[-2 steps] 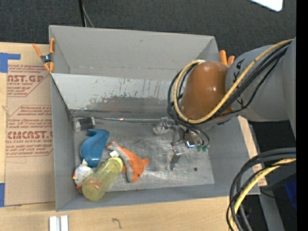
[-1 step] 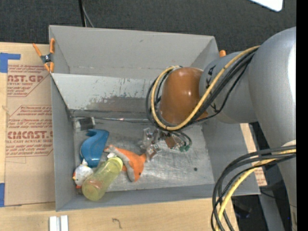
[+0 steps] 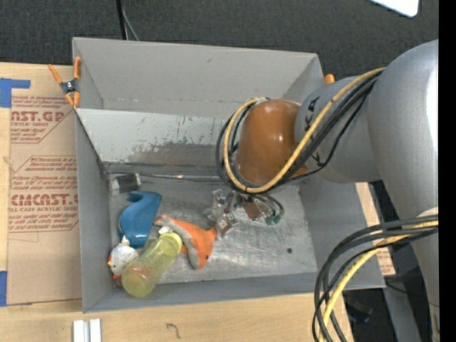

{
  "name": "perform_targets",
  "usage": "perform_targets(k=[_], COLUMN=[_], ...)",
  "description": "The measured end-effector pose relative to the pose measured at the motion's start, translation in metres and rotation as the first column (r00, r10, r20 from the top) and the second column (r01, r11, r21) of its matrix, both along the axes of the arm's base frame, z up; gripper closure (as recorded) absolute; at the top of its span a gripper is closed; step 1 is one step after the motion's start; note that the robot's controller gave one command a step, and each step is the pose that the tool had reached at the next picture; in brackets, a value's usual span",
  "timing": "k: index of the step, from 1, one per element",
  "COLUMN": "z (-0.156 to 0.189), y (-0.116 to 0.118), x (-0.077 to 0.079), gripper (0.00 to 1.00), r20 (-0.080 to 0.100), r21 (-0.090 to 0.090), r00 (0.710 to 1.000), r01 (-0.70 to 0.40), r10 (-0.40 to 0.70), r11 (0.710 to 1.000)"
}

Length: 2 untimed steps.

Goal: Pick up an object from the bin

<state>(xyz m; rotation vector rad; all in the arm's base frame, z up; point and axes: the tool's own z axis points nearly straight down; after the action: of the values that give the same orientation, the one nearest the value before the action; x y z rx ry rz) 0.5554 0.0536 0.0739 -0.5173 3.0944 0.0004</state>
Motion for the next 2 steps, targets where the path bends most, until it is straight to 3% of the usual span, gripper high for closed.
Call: perform_targets(k=[2], z=[0.0000], y=[0.0000], x=[0.0000], gripper=[1.00], r20=[0.000], r21=[0.000], r00=[1.000], r01=[0.000], r10=[0.000], r11=[1.000])
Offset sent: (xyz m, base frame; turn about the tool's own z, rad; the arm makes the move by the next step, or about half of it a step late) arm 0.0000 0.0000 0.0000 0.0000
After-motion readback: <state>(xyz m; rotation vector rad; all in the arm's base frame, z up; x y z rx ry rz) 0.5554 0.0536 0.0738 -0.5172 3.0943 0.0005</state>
